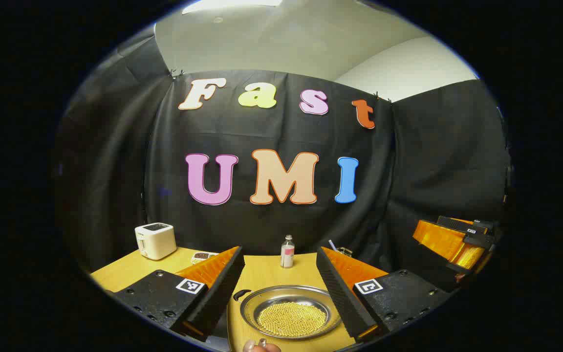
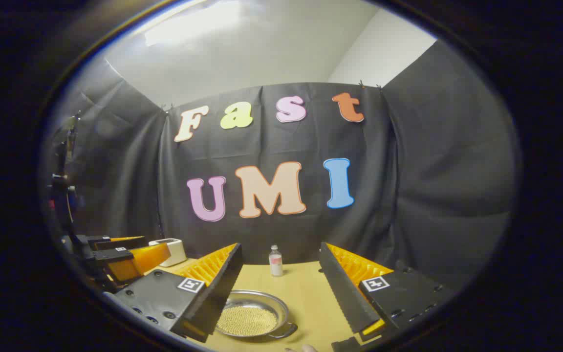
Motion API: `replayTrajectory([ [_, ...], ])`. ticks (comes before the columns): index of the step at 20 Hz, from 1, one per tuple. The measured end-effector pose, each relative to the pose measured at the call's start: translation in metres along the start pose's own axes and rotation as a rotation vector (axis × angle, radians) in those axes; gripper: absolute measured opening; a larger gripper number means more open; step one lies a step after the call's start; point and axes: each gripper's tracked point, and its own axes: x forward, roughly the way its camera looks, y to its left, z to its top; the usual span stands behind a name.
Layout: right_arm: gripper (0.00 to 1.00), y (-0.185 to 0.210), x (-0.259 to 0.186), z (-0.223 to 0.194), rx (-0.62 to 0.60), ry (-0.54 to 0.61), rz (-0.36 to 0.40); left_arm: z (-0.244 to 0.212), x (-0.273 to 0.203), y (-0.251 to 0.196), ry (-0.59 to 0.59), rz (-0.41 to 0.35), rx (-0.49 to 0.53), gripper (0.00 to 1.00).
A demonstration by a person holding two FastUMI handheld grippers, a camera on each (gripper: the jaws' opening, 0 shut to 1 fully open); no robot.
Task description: First push the handle of the pot to place it horizontally, then grasp the pot with both hands and set it on the induction cooktop.
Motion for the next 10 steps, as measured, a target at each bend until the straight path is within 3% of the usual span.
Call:
replayTrajectory([
  [1, 0.96, 0.003, 0.0, -0.003, 0.022, 0.016, 0.02, -0.001, 0.0, -0.002, -0.002, 0.004, -0.003, 0.96],
  [2, 0.94, 0.007, 0.0, -0.007, 0.037, 0.034, 0.041, 0.001, 0.0, -0.006, -0.002, 0.002, -0.009, 0.93],
  [5, 0.93, -0.001, 0.0, -0.014, 0.018, 0.075, 0.04, 0.005, -0.001, -0.016, -0.017, -0.015, -0.037, 0.96],
  [6, 0.98, 0.001, -0.002, -0.011, 0.02, 0.065, 0.047, 0.009, -0.003, -0.019, -0.029, -0.024, -0.04, 0.96],
  [8, 0.94, 0.004, -0.004, -0.002, 0.032, 0.032, 0.05, 0.008, -0.006, -0.018, -0.028, -0.026, -0.032, 0.92],
  [9, 0.94, 0.004, -0.003, -0.002, 0.034, 0.026, 0.047, 0.005, -0.007, -0.016, -0.022, -0.02, -0.029, 0.95],
  [10, 0.98, 0.005, -0.002, -0.007, 0.037, 0.036, 0.045, 0.004, -0.007, -0.013, -0.018, -0.006, -0.03, 0.96],
])
